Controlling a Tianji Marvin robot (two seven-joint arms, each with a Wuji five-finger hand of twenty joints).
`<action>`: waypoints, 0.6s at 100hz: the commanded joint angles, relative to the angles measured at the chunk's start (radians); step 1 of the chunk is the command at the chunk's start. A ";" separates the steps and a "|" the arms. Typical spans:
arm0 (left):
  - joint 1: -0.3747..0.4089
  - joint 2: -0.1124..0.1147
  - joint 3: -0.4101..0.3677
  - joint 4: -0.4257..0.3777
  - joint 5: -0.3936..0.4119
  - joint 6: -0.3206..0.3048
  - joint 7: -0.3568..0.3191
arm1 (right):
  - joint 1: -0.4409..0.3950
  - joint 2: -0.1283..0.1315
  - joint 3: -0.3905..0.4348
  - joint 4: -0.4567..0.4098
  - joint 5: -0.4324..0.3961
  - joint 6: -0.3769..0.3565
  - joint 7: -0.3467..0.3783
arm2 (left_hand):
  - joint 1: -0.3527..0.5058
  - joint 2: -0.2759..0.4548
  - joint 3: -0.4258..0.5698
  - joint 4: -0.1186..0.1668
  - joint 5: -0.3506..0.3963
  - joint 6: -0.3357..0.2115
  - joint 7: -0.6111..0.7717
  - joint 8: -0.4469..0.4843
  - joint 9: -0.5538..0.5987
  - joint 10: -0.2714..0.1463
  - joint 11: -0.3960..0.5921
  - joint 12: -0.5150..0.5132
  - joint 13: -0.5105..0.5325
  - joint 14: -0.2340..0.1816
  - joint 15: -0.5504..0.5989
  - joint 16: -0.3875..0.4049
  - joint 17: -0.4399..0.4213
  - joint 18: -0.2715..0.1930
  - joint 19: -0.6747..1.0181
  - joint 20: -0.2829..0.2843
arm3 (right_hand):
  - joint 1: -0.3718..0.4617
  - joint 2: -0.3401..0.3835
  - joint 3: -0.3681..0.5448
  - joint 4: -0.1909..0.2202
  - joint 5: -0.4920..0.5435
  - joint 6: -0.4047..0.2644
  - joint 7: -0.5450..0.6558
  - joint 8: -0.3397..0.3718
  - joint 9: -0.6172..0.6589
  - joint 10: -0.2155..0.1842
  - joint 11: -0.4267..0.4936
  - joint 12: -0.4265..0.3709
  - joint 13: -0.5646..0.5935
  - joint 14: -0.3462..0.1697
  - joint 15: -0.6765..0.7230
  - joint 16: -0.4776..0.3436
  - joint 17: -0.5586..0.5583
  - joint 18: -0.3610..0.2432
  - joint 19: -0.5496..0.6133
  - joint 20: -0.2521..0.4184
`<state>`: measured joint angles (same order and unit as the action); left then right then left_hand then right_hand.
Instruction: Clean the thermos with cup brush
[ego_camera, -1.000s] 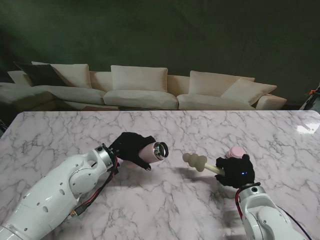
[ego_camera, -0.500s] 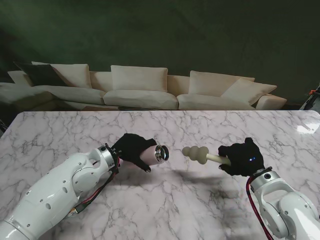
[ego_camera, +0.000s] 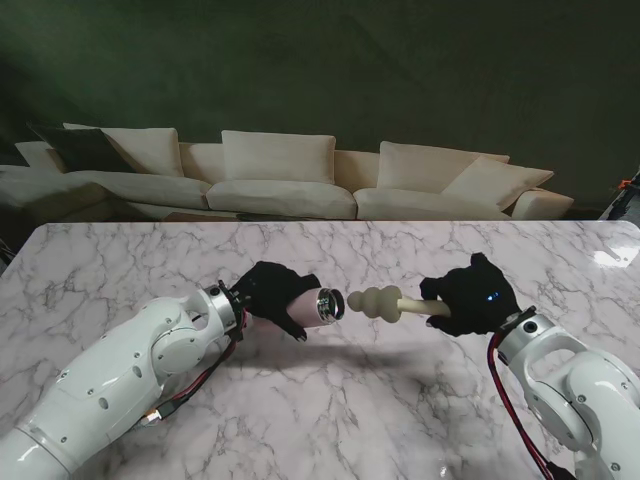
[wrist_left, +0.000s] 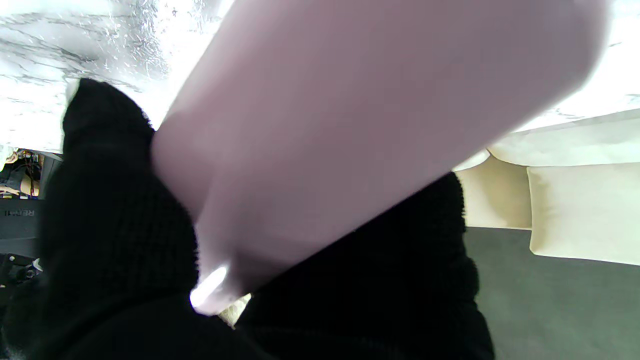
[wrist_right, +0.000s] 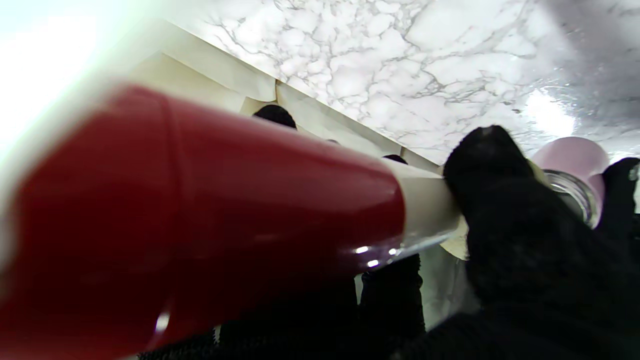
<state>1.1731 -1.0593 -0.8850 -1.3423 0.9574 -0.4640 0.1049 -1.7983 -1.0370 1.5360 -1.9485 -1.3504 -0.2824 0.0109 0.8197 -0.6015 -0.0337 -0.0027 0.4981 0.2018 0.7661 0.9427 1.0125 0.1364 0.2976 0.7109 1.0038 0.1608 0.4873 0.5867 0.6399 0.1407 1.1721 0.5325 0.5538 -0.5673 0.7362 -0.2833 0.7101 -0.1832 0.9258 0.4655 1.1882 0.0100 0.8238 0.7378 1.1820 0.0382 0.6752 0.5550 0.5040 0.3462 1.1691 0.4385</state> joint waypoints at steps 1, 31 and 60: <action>-0.008 -0.005 0.002 -0.002 -0.002 0.001 -0.006 | 0.020 0.006 -0.009 -0.017 0.003 -0.011 0.012 | 0.378 0.255 0.419 0.046 0.019 -0.183 0.143 0.045 0.015 -0.036 0.053 0.020 0.096 -0.087 0.199 0.070 0.018 -0.128 0.054 0.006 | 0.129 0.113 0.166 0.033 0.092 -0.192 0.101 -0.010 0.082 -0.100 0.092 0.026 0.038 -0.036 0.003 0.012 0.001 0.001 0.011 0.011; -0.023 -0.009 0.022 0.007 -0.007 -0.003 0.009 | 0.093 0.011 -0.059 -0.012 0.018 -0.052 0.062 | 0.386 0.265 0.410 0.042 0.013 -0.187 0.145 0.048 0.003 -0.040 0.059 0.036 0.091 -0.089 0.204 0.075 0.013 -0.126 0.051 0.005 | 0.129 0.117 0.162 0.033 0.091 -0.198 0.100 -0.005 0.088 -0.107 0.089 0.040 0.047 -0.038 0.004 0.016 0.014 -0.003 0.016 0.012; -0.017 -0.010 0.014 0.001 0.004 -0.017 0.032 | 0.149 0.018 -0.091 -0.006 0.053 -0.105 0.156 | 0.391 0.271 0.403 0.041 0.009 -0.189 0.146 0.048 -0.002 -0.043 0.059 0.043 0.087 -0.092 0.207 0.079 0.010 -0.128 0.052 0.006 | 0.129 0.101 0.173 0.034 0.103 -0.209 0.102 -0.002 0.096 -0.107 0.086 0.050 0.051 -0.040 0.006 0.021 0.012 -0.001 0.016 0.012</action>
<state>1.1570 -1.0657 -0.8661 -1.3317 0.9578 -0.4716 0.1419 -1.6585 -1.0236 1.4479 -1.9515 -1.2965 -0.3764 0.1543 0.8197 -0.5925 -0.0337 -0.0027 0.4911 0.2029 0.7661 0.9427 1.0113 0.1364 0.2983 0.7210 1.0038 0.1608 0.4876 0.5927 0.6399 0.1407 1.1721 0.5325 0.5538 -0.5673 0.7362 -0.2833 0.7107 -0.1832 0.9258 0.4657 1.2025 -0.0114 0.8252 0.7654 1.1942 0.0265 0.6746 0.5614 0.5187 0.3461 1.1693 0.4385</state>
